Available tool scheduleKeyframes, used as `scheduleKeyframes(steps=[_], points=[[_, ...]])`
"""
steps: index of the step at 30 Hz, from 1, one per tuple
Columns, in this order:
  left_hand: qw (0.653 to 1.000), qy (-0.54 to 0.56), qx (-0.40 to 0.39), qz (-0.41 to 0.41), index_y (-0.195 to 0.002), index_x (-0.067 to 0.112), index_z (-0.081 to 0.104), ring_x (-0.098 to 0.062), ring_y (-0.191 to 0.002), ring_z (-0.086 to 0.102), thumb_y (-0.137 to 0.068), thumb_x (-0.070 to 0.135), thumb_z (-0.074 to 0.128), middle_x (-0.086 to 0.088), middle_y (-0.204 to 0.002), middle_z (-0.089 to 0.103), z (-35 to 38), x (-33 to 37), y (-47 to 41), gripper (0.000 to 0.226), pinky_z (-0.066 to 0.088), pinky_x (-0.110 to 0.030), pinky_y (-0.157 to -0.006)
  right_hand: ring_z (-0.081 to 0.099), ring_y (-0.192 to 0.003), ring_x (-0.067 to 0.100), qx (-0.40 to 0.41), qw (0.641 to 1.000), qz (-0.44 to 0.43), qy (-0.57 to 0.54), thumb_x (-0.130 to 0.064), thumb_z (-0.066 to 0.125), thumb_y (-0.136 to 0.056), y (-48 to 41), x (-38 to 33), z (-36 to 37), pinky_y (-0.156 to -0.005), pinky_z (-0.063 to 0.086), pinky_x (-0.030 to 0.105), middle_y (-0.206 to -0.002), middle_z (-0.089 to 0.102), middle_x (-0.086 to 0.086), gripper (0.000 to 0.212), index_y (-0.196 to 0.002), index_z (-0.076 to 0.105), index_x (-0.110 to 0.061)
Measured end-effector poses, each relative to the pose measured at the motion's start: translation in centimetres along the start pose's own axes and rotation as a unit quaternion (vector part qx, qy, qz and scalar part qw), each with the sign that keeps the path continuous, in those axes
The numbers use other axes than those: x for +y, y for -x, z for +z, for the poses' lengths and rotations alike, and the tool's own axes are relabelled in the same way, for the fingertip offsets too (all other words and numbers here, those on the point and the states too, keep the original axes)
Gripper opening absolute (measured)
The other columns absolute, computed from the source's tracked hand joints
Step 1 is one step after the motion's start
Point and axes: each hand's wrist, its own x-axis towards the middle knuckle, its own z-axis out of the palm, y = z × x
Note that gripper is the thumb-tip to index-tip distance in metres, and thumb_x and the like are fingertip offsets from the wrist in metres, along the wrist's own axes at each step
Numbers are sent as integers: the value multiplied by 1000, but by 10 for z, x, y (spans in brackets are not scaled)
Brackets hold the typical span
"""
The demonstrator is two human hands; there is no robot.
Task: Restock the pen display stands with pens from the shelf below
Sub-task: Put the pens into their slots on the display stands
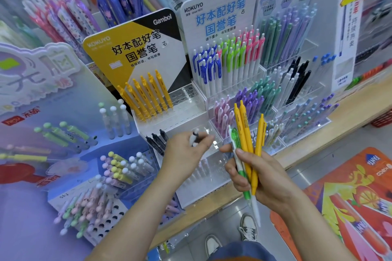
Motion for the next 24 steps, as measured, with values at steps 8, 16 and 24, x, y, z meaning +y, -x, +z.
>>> scheduleKeyframes(steps=[8, 16, 24], points=[[961, 249, -104, -66, -76, 13, 64, -5, -51, 61, -79, 3, 74, 3, -59, 65, -19, 53, 11, 14, 40, -10, -44, 41, -45, 18, -29, 997, -1, 71, -26, 59, -86, -2, -9, 22, -46, 33, 26, -70, 54, 18, 28, -106, 66, -6], [958, 269, -83, -58, -101, 8, 66, -2, -42, 34, -81, 9, 71, 13, -52, 52, -38, 48, 0, 21, 24, -15, -38, 36, -40, 15, -34, 994, 44, 94, -28, 59, -86, 2, -9, 27, -41, 30, 21, -62, 40, 7, 30, -104, 63, -4], [969, 216, -119, -29, -93, 4, 67, 3, -48, 58, -80, -3, 70, 0, -71, 70, -61, 58, -5, 15, 39, -6, -45, 25, -44, 11, -59, 981, 60, 173, -32, 61, -89, 4, -10, 25, -40, 25, 17, -62, 29, 5, 25, -77, 49, -14]])
